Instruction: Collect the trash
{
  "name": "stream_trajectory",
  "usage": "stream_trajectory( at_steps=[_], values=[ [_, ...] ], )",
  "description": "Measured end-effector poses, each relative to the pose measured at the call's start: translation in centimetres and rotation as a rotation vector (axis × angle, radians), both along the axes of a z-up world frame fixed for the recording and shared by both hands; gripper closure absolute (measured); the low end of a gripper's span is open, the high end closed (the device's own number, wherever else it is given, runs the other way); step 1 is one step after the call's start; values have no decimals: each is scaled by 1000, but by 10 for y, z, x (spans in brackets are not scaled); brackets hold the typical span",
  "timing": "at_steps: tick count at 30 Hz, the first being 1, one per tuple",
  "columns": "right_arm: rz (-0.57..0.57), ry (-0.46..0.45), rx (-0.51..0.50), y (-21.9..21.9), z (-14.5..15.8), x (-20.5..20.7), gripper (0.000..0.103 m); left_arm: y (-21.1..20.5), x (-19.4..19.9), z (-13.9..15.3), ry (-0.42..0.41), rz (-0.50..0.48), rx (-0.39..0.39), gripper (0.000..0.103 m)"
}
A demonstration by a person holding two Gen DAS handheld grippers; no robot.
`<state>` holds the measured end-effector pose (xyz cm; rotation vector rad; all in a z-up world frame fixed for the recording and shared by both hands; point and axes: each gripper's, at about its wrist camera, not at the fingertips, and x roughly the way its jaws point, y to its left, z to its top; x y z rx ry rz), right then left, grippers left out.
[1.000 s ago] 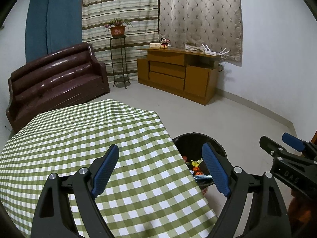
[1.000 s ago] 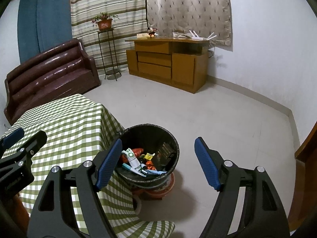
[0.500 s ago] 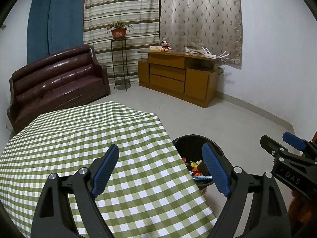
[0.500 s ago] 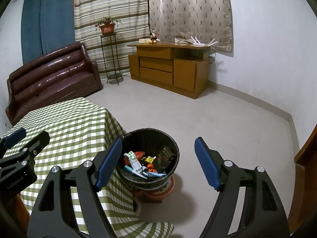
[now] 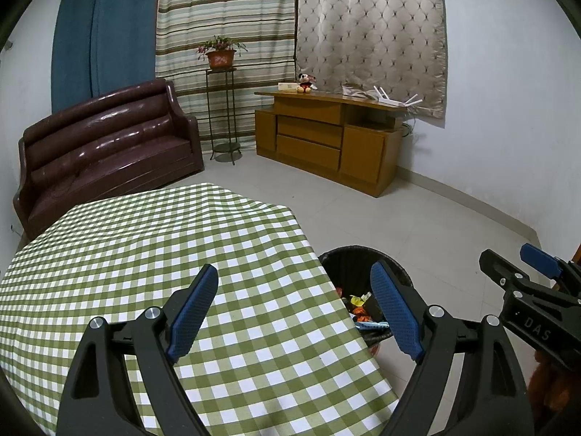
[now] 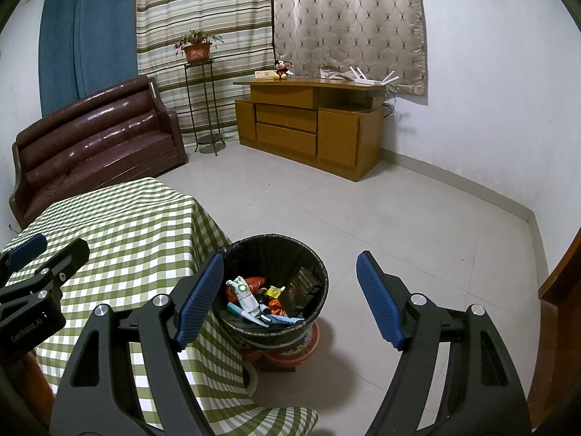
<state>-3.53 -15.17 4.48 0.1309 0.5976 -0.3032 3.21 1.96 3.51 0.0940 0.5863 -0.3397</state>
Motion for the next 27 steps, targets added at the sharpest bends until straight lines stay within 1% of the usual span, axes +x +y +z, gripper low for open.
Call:
stream_trajectory(
  at_steps=[27],
  values=[
    [0, 0, -2, 2, -1, 0, 29, 0, 1, -2, 5, 1, -1, 20]
  ],
)
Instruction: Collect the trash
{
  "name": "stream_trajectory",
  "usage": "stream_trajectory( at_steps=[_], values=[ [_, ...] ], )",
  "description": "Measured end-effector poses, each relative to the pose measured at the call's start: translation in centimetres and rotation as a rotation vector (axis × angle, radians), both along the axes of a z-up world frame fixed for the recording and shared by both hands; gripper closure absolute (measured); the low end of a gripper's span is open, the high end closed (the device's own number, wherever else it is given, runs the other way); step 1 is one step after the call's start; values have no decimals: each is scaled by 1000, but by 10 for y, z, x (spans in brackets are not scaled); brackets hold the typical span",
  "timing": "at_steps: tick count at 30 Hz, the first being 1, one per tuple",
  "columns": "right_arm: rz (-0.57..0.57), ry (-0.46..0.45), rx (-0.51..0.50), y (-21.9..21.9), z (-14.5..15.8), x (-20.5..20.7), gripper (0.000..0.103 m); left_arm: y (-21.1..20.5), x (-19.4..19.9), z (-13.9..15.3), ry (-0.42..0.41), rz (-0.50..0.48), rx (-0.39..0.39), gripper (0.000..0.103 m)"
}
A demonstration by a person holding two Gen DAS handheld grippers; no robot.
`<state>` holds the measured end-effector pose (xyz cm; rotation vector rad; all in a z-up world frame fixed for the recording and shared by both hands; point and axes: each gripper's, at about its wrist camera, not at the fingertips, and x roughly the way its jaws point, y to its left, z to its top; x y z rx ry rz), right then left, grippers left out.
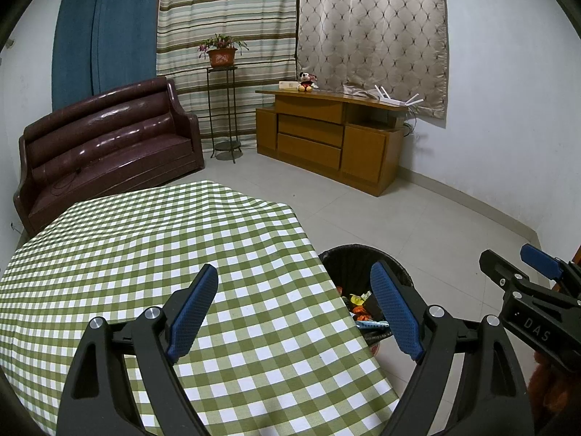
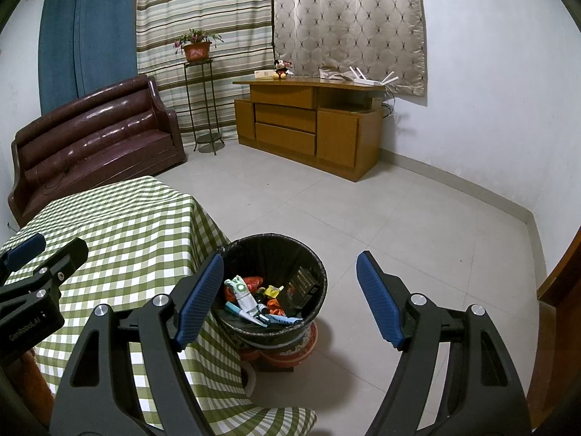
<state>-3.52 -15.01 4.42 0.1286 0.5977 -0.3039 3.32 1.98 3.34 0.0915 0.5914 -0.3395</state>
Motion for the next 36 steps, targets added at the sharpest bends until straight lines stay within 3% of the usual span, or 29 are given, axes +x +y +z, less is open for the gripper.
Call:
stream_trajectory(
  at_steps=[36],
  values=[
    [0, 1, -3, 3, 1, 0, 29, -7, -3, -2, -14, 0, 7, 20]
  ],
)
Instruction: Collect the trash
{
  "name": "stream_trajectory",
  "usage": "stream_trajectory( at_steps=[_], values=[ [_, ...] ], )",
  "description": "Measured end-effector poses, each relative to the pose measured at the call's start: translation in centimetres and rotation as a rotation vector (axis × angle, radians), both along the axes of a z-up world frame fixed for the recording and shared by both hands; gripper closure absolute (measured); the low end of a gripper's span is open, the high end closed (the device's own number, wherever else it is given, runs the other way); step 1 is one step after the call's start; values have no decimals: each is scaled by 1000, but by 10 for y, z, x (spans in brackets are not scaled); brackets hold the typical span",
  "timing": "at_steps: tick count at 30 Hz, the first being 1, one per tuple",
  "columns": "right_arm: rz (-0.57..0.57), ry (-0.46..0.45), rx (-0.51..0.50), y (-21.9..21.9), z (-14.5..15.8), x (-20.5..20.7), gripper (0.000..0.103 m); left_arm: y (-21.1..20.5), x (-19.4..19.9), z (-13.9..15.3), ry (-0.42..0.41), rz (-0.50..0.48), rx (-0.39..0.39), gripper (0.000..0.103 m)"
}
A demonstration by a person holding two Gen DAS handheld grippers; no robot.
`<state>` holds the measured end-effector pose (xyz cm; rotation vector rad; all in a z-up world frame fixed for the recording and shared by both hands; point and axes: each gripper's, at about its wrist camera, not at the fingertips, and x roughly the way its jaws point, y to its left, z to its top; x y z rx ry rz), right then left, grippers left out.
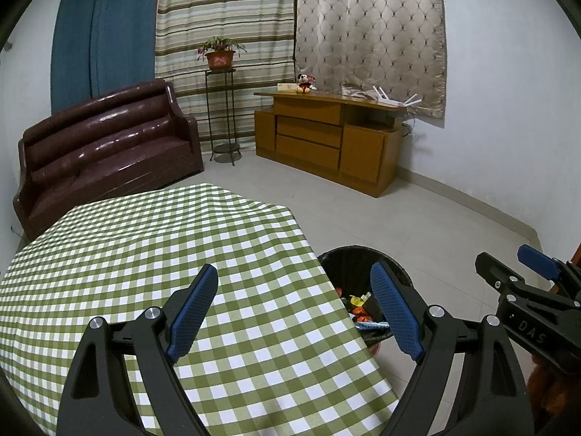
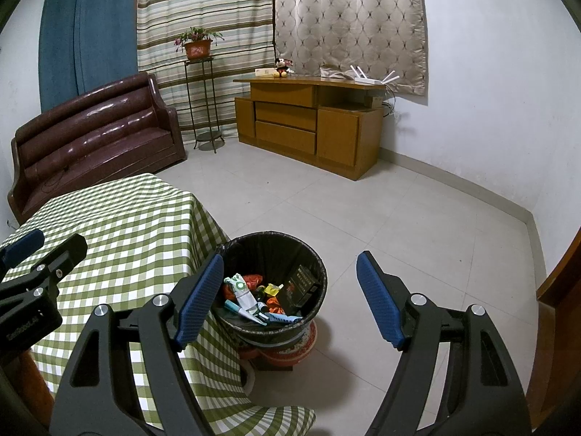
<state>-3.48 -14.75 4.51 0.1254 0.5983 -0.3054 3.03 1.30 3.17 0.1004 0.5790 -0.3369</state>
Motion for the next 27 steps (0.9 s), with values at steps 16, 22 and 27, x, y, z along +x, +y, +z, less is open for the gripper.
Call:
stream_trajectory(
  at_steps=[16, 22, 27],
  values=[
    [0, 1, -1, 1, 1, 0, 29, -2, 3, -1, 13, -3, -9, 20],
    [1, 2, -2, 0, 1, 1, 29, -1, 5, -2, 25, 6, -8, 19],
    [9, 8, -4, 2, 0, 1, 29, 2, 9, -6, 38, 17, -10, 19]
  ],
)
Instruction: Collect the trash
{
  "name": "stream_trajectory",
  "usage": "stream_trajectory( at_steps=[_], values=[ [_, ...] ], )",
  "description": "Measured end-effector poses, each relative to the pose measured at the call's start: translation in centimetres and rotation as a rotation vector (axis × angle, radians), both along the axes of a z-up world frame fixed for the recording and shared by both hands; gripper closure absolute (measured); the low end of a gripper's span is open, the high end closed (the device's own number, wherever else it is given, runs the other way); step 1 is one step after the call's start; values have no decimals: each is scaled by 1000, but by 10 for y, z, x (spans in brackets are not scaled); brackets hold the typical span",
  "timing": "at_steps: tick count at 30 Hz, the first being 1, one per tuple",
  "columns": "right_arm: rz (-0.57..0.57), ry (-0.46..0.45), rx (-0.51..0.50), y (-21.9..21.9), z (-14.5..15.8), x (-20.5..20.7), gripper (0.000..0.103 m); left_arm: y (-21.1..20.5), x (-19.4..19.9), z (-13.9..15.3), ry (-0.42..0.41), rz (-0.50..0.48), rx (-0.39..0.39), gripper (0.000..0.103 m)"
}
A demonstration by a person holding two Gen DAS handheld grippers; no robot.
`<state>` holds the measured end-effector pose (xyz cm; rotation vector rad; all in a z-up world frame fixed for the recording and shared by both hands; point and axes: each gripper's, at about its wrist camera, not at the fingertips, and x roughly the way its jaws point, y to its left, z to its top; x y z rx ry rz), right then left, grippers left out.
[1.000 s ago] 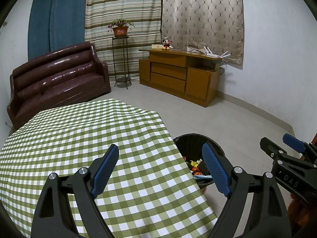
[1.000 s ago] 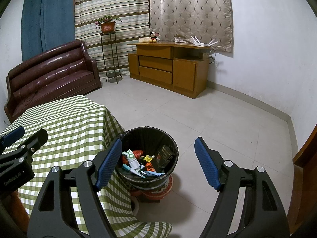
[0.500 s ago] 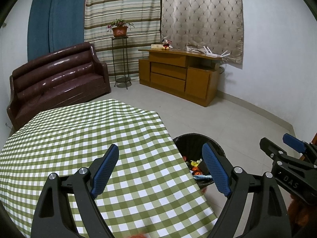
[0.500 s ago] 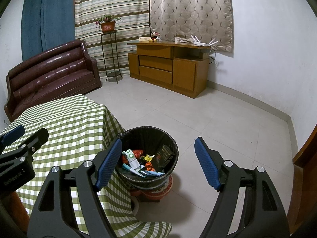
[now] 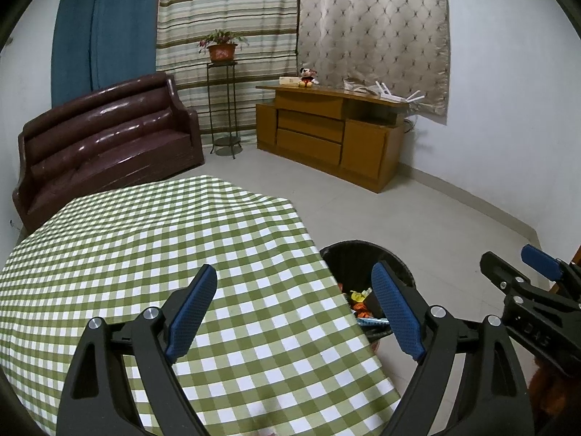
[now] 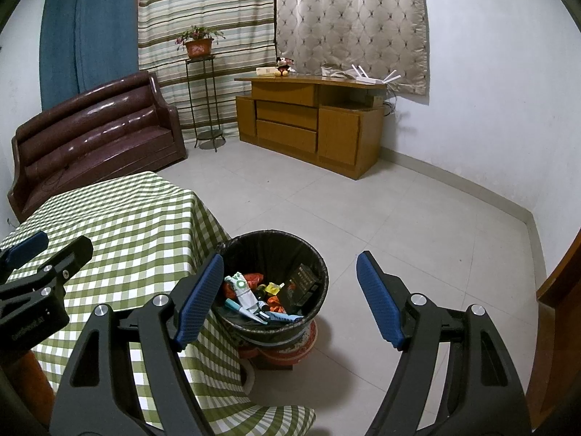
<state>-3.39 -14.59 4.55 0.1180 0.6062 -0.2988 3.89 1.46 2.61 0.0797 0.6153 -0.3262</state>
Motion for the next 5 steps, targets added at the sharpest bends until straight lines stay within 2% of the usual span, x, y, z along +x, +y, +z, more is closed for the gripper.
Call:
stream_trajectory(
  at_steps=[5],
  values=[
    [26, 19, -6, 8, -5, 4, 29, 17, 14, -13, 61, 29, -2, 19]
  ],
)
